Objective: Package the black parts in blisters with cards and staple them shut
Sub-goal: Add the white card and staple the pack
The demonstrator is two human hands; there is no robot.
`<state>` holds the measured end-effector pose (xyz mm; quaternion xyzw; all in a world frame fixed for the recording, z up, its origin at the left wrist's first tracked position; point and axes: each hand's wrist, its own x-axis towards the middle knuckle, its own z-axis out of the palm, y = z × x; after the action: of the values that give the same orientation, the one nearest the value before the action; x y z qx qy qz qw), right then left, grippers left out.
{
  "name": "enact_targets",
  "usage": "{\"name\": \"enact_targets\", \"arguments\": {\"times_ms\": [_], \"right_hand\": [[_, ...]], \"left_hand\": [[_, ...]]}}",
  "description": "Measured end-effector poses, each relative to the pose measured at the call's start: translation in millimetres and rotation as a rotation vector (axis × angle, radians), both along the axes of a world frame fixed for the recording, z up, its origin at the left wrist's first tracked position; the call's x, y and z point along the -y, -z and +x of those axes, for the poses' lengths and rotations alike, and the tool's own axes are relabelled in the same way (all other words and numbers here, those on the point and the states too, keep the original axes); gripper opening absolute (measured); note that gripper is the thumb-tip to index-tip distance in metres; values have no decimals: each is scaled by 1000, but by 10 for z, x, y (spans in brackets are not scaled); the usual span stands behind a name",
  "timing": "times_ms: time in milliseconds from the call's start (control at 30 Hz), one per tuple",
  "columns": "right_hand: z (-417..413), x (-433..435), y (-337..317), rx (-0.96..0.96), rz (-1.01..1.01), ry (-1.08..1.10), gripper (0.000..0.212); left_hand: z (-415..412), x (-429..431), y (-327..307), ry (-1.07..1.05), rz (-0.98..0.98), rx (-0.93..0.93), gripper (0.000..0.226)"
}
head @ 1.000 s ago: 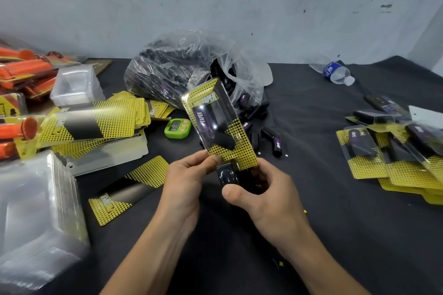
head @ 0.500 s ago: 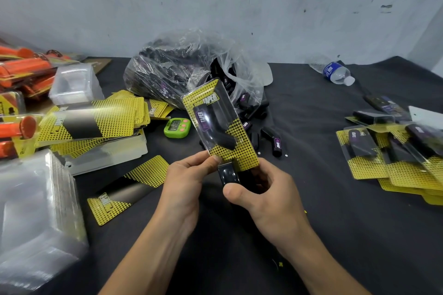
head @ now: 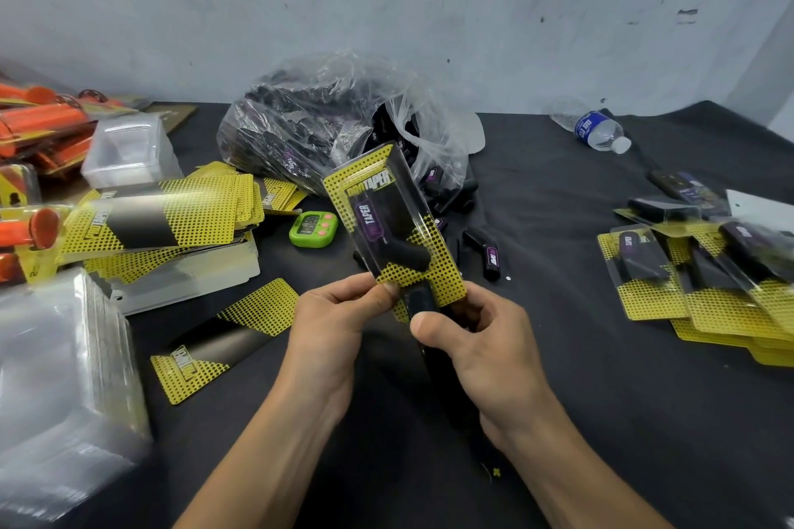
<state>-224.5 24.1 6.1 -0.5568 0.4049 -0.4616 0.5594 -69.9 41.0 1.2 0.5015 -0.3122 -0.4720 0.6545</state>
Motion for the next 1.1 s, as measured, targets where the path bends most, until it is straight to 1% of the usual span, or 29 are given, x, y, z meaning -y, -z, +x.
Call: {"name": "enact_targets", "arguments": {"times_ms": [67, 133, 200, 233, 267, 333, 400, 467, 500, 533, 567, 633, 700, 767, 800, 833, 900, 933, 1000, 1100], "right_hand": [[-21, 2, -13, -21, 3, -9, 30], [-70, 20, -48, -33, 46, -94, 30], [-141, 69, -90, -32, 156, -238, 37], [-179, 101, -102, -31, 214, -285, 40], [-218, 129, -107, -36, 266, -288, 43], [-280, 179, -95, -109, 323, -200, 38], [-311, 225, -76, -263, 285, -46, 31], [-354, 280, -71, -445, 141, 171, 23], [-369, 292, -80, -541, 55, 268, 28], [-382, 294, -80, -587, -30, 346, 32], [-383, 280, -82, -572, -113, 397, 35], [-352, 211, -87, -454, -279, 418, 32], [-298, 132, -98, -335, -364, 303, 29], [-261, 88, -129, -258, -334, 119, 32], [-263, 92, -141, -254, -322, 61, 32], [-275, 107, -146, -253, -314, 29, 28], [-297, 140, -157, -204, -283, 10, 17], [-302, 148, -162, -167, -263, 9, 16], [-305, 158, -168, -120, -236, 19, 17], [-308, 179, -146, -160, -249, 45, 17]], "left_hand": [[-8, -7, -3, 4, 12, -9, 35], [-5, -14, -24, -4, 28, -13, 33], [16, 2, -18, -43, 53, 3, 22], [35, 17, -17, -78, 76, -10, 14], [59, 23, -28, -112, 104, -45, 12], [121, 36, -52, -145, 149, -120, 16], [181, 22, -93, -141, 155, -160, 13], [216, -3, -123, -116, 135, -163, 9], [224, -14, -134, -92, 120, -153, 9], [227, -25, -137, -61, 104, -140, 9], [231, -28, -135, -28, 90, -120, 9], [229, -44, -141, 31, 64, -78, 16], [207, -59, -138, 98, 38, -5, 22], [172, -70, -133, 158, -2, 45, 24], [157, -75, -131, 175, -21, 45, 24], [147, -72, -123, 185, -37, 41, 25], [125, -74, -114, 207, -55, 47, 28], [107, -80, -121, 225, -54, 63, 30], [63, -97, -133, 267, -51, 121, 33], [-14, -104, -135, 249, -67, 200, 25]]}}
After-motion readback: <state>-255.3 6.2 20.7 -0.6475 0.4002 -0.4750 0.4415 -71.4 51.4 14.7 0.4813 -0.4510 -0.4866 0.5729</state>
